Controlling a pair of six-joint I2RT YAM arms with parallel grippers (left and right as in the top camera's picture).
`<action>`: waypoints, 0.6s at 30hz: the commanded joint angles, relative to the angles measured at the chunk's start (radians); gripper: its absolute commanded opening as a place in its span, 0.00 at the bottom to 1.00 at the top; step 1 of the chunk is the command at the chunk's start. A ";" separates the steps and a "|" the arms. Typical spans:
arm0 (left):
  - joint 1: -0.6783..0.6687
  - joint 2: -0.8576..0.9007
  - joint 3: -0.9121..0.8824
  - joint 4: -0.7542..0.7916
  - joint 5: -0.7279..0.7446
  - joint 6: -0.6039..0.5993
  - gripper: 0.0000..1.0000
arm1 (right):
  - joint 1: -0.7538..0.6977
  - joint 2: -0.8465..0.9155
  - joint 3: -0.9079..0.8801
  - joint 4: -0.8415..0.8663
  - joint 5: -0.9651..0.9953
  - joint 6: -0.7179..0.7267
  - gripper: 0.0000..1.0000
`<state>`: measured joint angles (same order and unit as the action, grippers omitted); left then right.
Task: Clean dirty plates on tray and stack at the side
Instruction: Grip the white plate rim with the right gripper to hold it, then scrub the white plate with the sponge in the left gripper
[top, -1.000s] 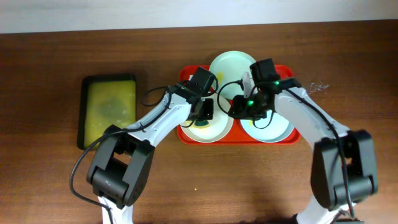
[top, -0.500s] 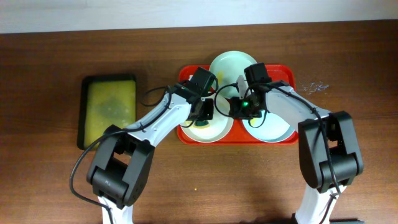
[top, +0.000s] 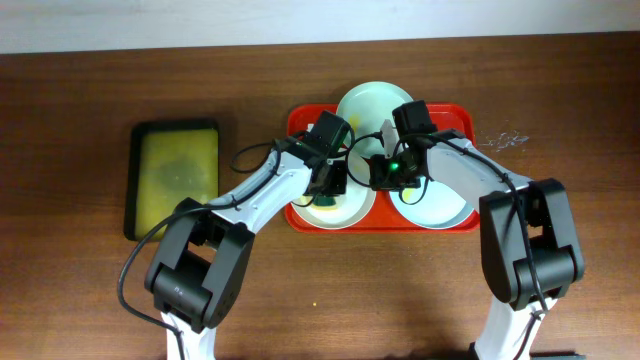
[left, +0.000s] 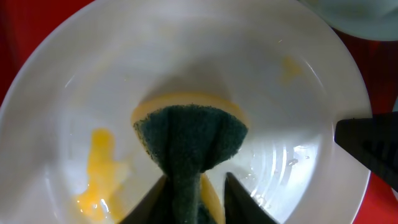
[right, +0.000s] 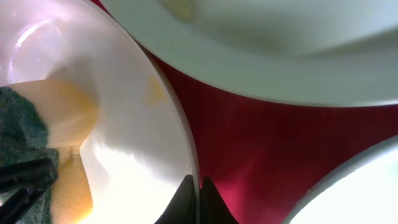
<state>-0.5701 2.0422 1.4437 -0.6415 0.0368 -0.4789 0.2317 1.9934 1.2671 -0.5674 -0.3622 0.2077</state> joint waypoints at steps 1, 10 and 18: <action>-0.005 0.007 0.001 0.002 0.010 -0.002 0.20 | -0.003 0.013 0.005 -0.003 0.024 -0.002 0.04; -0.003 0.007 0.001 -0.063 -0.066 -0.002 0.00 | -0.003 0.013 0.005 -0.010 0.024 -0.002 0.04; 0.035 0.005 0.060 -0.112 -0.451 0.059 0.00 | -0.003 0.013 0.005 -0.012 0.028 -0.002 0.04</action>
<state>-0.5591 2.0422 1.4448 -0.7452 -0.3264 -0.4496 0.2317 1.9934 1.2671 -0.5716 -0.3622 0.2077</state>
